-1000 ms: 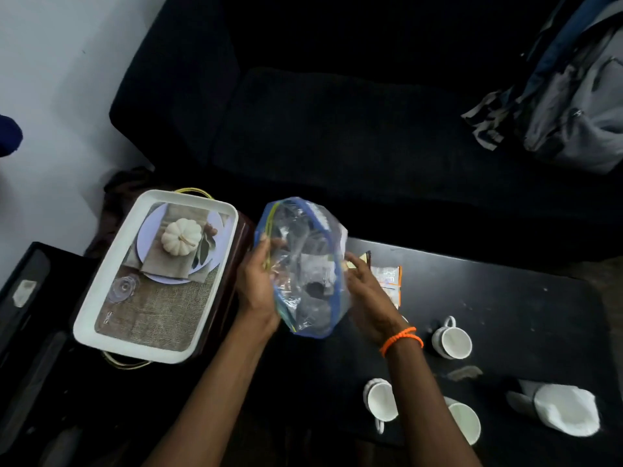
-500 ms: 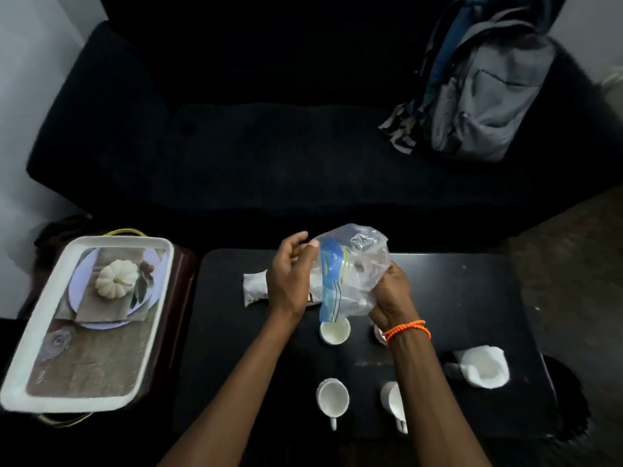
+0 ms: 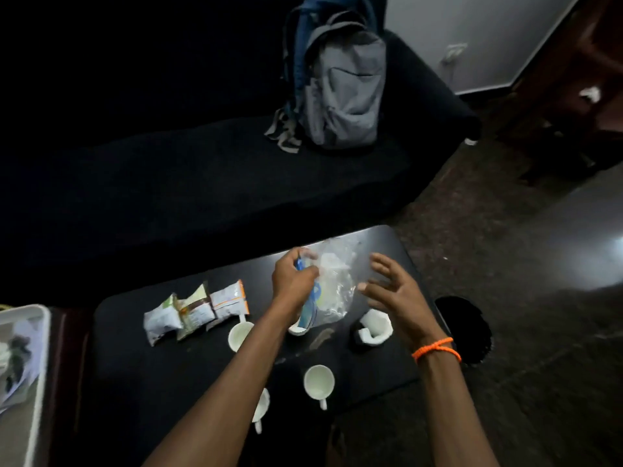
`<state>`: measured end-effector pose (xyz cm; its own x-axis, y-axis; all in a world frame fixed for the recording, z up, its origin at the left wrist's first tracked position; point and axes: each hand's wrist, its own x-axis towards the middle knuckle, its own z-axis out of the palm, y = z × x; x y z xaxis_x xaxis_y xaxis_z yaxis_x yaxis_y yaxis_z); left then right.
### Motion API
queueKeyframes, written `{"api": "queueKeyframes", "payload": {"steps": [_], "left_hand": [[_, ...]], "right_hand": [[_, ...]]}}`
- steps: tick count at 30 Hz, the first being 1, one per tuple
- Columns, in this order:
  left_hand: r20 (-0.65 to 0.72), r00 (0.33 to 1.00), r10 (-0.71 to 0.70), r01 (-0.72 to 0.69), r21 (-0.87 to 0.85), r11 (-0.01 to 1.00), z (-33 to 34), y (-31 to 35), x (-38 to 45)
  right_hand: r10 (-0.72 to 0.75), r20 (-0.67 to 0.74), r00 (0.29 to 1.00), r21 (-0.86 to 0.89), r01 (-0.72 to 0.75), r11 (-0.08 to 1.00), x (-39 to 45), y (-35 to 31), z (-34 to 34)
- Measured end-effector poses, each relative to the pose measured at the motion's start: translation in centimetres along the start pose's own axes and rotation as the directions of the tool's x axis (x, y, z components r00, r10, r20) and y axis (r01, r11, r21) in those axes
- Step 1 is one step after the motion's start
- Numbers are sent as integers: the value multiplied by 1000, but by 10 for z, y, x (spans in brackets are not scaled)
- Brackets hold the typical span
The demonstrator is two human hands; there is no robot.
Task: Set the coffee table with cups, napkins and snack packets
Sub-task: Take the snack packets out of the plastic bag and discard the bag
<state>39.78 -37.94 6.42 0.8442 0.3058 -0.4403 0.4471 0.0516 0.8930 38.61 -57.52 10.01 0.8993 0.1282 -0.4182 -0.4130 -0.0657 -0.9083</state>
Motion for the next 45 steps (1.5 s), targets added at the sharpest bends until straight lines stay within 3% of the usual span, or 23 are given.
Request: {"api": "queueKeyframes", "payload": {"steps": [2,5,7,9,11,12,15,18,20,21,22,23,25,26,28,35,45], "left_hand": [[9,1000,25,-27,147,989,35,6,-8],[211,975,68,-144,373,917,108,15,-38],[377,926,-17,-149,407,901,154,21,-59],[531,821,-209,34,321,946,191,26,-74],[634,693,-343,277,206,939,221,30,-85],[636,684,-357,330,166,929,237,30,-88],[550,770,-324,274,173,946,279,26,-89],[514,811,-278,181,232,956,310,13,-82],[490,835,-250,149,237,960,324,0,-76],[473,850,-233,129,241,962,329,-7,-74],[453,866,-213,108,247,963,333,-13,-72],[431,881,-193,90,249,964,337,-19,-70],[395,903,-169,68,258,964,340,-31,-64],[384,909,-159,54,270,961,340,-36,-61],[380,915,-133,16,296,955,337,-43,-55],[337,933,-128,19,311,950,321,-50,-38],[233,966,-109,57,219,974,257,-37,-8]], "right_hand": [[-1,25,1000,-75,3,997,-17,-3,-31],[-116,117,986,-480,158,863,-36,2,-61],[-186,22,982,-542,168,823,-49,8,-86],[-257,-204,945,-494,127,860,-62,20,-123],[-250,-460,852,-446,22,895,-74,31,-161],[-251,-572,781,-439,-33,898,-78,37,-180],[-393,-752,529,-499,-68,864,-81,53,-229],[-568,-757,324,-609,-35,792,-72,61,-266],[-660,-710,247,-695,-92,713,-58,69,-285],[-699,-671,248,-740,-158,654,-49,76,-292],[-707,-640,301,-769,-238,594,-40,86,-298],[-650,-630,425,-777,-323,541,-31,99,-304],[-282,-642,713,-745,-491,453,-17,128,-307],[-96,-630,771,-723,-537,435,-12,144,-307],[37,-611,791,-695,-558,452,-4,166,-308],[36,-564,825,-738,-523,427,0,179,-297],[-116,-407,906,-843,-324,430,59,114,-218]]}}
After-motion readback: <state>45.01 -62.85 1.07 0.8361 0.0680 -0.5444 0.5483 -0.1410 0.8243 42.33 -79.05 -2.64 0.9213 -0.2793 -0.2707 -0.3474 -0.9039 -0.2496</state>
